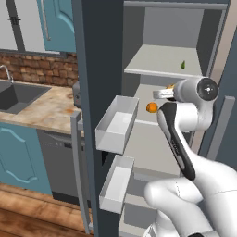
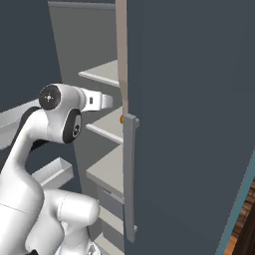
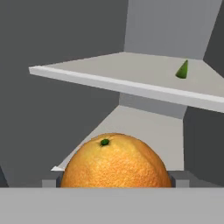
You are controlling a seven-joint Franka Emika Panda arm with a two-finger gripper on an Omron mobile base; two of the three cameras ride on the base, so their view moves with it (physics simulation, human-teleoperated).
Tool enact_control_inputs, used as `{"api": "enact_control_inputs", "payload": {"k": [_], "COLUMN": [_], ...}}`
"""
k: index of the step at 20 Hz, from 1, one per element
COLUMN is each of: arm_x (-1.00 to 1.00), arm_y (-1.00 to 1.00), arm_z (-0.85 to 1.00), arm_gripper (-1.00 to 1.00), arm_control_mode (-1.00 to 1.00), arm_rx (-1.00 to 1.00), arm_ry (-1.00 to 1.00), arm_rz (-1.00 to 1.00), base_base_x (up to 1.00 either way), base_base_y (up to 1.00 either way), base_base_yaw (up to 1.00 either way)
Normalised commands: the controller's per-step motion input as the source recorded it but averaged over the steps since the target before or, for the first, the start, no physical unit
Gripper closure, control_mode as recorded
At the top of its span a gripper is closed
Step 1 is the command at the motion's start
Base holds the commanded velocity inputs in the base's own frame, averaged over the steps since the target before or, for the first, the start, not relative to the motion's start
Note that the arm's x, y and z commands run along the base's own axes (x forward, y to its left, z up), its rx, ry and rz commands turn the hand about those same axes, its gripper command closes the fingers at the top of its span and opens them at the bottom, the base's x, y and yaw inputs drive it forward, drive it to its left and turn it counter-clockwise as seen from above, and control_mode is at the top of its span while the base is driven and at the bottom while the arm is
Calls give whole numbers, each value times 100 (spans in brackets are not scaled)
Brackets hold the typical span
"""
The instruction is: Take the orange and lemon wedge from the highest rack and move them to the second highest rack where the orange and sweet potato are located, to maximize freezer space. Close the freezer door after rearranging.
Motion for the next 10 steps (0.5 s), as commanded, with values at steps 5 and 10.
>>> {"api": "enact_control_inputs", "payload": {"k": [5, 10], "arm_x": [18, 38], "arm_y": [-3, -19], "arm_z": [-39, -35], "arm_gripper": [100, 100], "arm_control_mode": [-100, -100], "arm_rx": [-2, 0], "arm_ry": [0, 0], "arm_rz": [0, 0], "base_base_x": [0, 0], "base_base_y": [0, 0], "base_base_yaw": [0, 0]}}
